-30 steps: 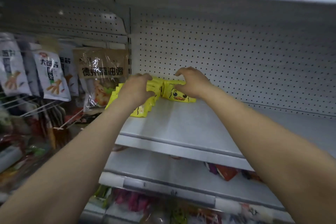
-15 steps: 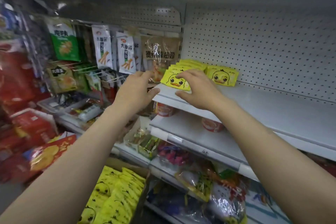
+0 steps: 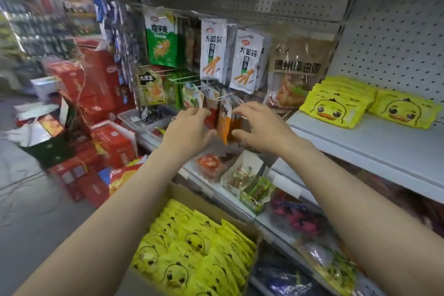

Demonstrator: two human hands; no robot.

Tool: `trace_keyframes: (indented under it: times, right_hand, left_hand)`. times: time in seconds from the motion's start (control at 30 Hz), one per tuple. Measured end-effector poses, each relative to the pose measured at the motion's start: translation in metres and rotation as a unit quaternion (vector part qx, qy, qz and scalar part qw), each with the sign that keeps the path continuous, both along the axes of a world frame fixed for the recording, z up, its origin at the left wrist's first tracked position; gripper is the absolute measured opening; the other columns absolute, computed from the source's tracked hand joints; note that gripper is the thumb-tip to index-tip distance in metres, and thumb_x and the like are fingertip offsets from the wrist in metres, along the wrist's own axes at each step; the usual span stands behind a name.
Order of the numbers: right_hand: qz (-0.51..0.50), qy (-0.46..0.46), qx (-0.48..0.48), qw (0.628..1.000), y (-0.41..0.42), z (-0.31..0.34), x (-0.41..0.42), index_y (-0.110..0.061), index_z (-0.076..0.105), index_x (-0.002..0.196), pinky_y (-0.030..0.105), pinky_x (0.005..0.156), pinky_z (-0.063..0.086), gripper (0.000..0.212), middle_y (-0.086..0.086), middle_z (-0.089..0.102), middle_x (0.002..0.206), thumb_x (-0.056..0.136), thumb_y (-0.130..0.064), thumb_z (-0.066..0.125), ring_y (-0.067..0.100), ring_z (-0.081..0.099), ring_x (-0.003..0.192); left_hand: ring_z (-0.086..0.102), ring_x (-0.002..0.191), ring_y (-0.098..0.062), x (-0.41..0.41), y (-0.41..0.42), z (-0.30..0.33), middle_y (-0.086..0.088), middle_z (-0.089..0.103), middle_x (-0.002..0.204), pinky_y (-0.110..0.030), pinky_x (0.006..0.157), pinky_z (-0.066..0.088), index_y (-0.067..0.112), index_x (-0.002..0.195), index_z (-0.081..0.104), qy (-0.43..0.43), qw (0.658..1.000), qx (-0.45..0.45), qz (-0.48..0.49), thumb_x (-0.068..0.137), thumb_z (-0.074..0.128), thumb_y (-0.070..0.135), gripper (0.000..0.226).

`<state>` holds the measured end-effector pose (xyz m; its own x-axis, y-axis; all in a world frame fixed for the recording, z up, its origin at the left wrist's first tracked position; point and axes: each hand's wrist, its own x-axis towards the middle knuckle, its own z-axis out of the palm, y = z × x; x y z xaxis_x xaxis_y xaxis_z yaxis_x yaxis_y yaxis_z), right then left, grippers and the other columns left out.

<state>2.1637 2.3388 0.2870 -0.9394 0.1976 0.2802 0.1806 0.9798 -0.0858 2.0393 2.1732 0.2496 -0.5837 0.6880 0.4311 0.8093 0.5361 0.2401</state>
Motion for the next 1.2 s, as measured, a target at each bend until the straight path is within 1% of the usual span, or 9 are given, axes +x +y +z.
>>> trace_keyframes:
  times: [0.27, 0.4, 0.5, 0.6, 0.73, 0.87, 0.93, 1.03, 1.2]
  right_hand:
    - [-0.069, -0.128, -0.102, 0.984, -0.025, -0.110, -0.151, -0.028, 0.043, 0.142, 0.041, 0.103, 0.040, 0.054, 0.001, 0.041, 0.147, 0.092, -0.043, 0.060, 0.026, 0.037, 0.135]
    - [-0.104, -0.176, -0.159, 0.966, -0.034, -0.186, -0.187, -0.027, 0.050, 0.136, 0.043, 0.101, 0.045, 0.054, 0.003, 0.051, 0.138, 0.087, -0.044, 0.064, 0.029, 0.047, 0.128]
    - [-0.123, -0.235, -0.208, 0.941, -0.042, -0.247, -0.196, -0.021, 0.055, 0.131, 0.040, 0.099, 0.045, 0.053, 0.008, 0.055, 0.134, 0.085, -0.042, 0.069, 0.030, 0.049, 0.126]
    - [-0.133, -0.319, -0.240, 0.907, -0.052, -0.309, -0.191, -0.018, 0.056, 0.130, 0.038, 0.095, 0.046, 0.055, 0.009, 0.058, 0.131, 0.084, -0.046, 0.069, 0.030, 0.052, 0.122]
    - [-0.162, -0.414, -0.309, 0.841, -0.076, -0.384, -0.161, -0.021, 0.053, 0.136, 0.036, 0.096, 0.045, 0.059, 0.010, 0.053, 0.139, 0.085, -0.045, 0.071, 0.030, 0.051, 0.125]
    - [-0.187, -0.464, -0.356, 0.789, -0.090, -0.439, -0.126, -0.021, 0.053, 0.135, 0.035, 0.092, 0.046, 0.057, 0.010, 0.056, 0.135, 0.085, -0.043, 0.071, 0.030, 0.053, 0.123]
    - [-0.205, -0.461, -0.374, 0.778, -0.092, -0.456, -0.113, -0.022, 0.058, 0.128, 0.034, 0.088, 0.048, 0.049, 0.009, 0.060, 0.128, 0.085, -0.041, 0.073, 0.029, 0.057, 0.116]
    - [-0.228, -0.439, -0.399, 0.772, -0.091, -0.470, -0.102, -0.022, 0.062, 0.118, 0.034, 0.080, 0.047, 0.040, 0.004, 0.063, 0.111, 0.084, -0.039, 0.075, 0.025, 0.060, 0.104]
    - [-0.244, -0.406, -0.385, 0.792, -0.090, -0.485, -0.100, -0.029, 0.065, 0.115, 0.030, 0.075, 0.044, 0.035, -0.005, 0.065, 0.115, 0.084, -0.043, 0.072, 0.019, 0.060, 0.105]
  left_hand:
    - [0.053, 0.112, -0.036, -0.149, -0.023, -0.088, -0.015, 0.057, 0.121, -0.048, 0.088, 0.048, 0.012, 0.126, 0.051, -0.103, 0.990, -0.090, -0.031, 0.088, 0.061, 0.041, 0.049]
    - [0.055, 0.111, -0.037, -0.192, -0.029, -0.157, -0.017, 0.057, 0.121, -0.042, 0.090, 0.047, 0.016, 0.130, 0.050, -0.196, 0.969, -0.148, -0.038, 0.087, 0.062, 0.039, 0.050]
    - [0.057, 0.109, -0.038, -0.209, -0.035, -0.217, -0.020, 0.061, 0.115, -0.040, 0.088, 0.043, 0.010, 0.125, 0.054, -0.259, 0.944, -0.200, -0.046, 0.086, 0.064, 0.040, 0.050]
    - [0.058, 0.111, -0.037, -0.212, -0.050, -0.285, -0.020, 0.061, 0.120, -0.039, 0.087, 0.043, 0.009, 0.122, 0.055, -0.331, 0.905, -0.263, -0.051, 0.086, 0.066, 0.041, 0.049]
    - [0.059, 0.109, -0.028, -0.192, -0.079, -0.364, -0.010, 0.064, 0.119, -0.036, 0.089, 0.048, 0.020, 0.125, 0.057, -0.464, 0.822, -0.325, -0.055, 0.082, 0.069, 0.047, 0.052]
    - [0.058, 0.112, -0.023, -0.155, -0.097, -0.422, -0.002, 0.063, 0.122, -0.037, 0.093, 0.047, 0.025, 0.121, 0.062, -0.525, 0.768, -0.350, -0.107, 0.078, 0.074, 0.045, 0.049]
    - [0.059, 0.111, -0.022, -0.135, -0.100, -0.441, -0.001, 0.065, 0.121, -0.039, 0.094, 0.047, 0.024, 0.118, 0.065, -0.547, 0.756, -0.336, -0.133, 0.076, 0.077, 0.041, 0.046]
    - [0.060, 0.104, -0.021, -0.113, -0.098, -0.458, -0.001, 0.066, 0.114, -0.035, 0.087, 0.049, 0.025, 0.114, 0.065, -0.553, 0.762, -0.318, -0.117, 0.073, 0.080, 0.040, 0.046]
    - [0.059, 0.091, -0.025, -0.093, -0.090, -0.472, 0.000, 0.062, 0.102, -0.037, 0.073, 0.050, 0.031, 0.106, 0.046, -0.531, 0.769, -0.349, -0.073, 0.065, 0.084, 0.040, 0.056]
